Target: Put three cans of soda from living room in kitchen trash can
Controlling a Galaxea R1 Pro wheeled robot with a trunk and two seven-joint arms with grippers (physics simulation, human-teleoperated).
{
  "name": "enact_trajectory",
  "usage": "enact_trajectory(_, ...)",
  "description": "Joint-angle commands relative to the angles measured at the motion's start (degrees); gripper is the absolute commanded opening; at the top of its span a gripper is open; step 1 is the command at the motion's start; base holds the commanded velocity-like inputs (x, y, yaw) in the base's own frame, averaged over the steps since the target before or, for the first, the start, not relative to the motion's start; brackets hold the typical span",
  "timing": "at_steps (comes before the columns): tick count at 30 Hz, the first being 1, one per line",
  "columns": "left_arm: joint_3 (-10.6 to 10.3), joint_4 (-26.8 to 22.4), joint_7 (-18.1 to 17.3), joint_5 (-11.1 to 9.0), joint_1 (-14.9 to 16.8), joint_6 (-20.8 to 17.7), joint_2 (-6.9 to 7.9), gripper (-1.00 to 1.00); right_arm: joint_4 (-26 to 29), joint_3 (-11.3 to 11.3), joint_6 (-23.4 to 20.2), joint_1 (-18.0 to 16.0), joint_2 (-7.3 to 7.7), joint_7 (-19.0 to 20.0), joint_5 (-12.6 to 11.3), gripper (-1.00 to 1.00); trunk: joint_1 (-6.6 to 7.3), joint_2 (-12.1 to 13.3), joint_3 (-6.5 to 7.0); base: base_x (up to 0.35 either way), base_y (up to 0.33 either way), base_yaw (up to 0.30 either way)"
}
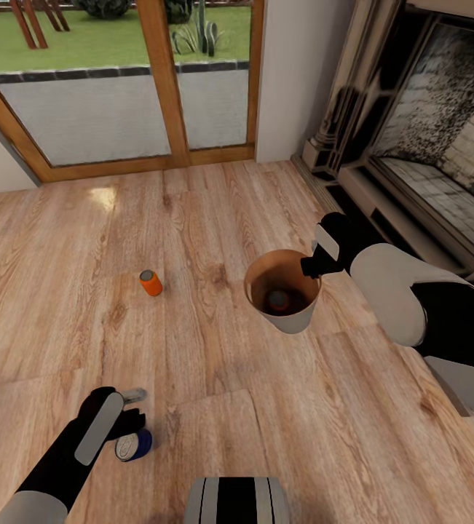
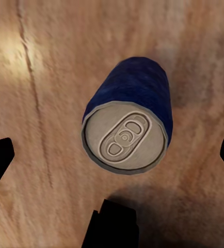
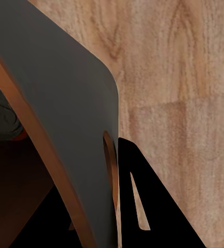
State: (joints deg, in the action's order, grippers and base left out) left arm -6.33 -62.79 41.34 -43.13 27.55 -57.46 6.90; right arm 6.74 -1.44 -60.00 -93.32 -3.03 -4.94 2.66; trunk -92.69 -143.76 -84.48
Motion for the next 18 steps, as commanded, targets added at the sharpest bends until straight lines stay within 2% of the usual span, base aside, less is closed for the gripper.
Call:
enact_trajectory(1, 0.00, -0.04, 0.01, 0.01, 0.01, 0.04, 0.06, 1.00, 0.01, 0.42, 0.00, -0.02, 0.01, 0.19, -0.78, -1.00, 0.01, 0.00, 0.01, 0.000, 0.000, 0.000)
enact_trajectory(3, 0.00, -0.27, 0.03, 0.01, 0.03, 0.09, 0.20, 1.00, 0.02, 0.38, 0.00, -0.02, -0.01, 0.19, -0.74, -1.00, 0.01, 0.00, 0.01, 0.000, 0.000, 0.000)
enact_trajectory(8, 0.01, -0.52, -0.02, -0.02, -0.02, 0.09, 0.61, 1.00, -0.05, 0.27, 0.00, 0.02, -0.04, 0.19, -0.65, -1.00, -0.12, -0.07, -1.10, 0.000, 0.000, 0.000)
enact_trajectory(18, 0.01, -0.49, 0.00, -0.02, -0.11, 0.07, 0.60, 1.00, -0.03, 0.27, 0.00, 0.06, -0.15, 0.19, -0.53, -1.00, -0.12, -0.07, -1.10, 0.000, 0.000, 0.000)
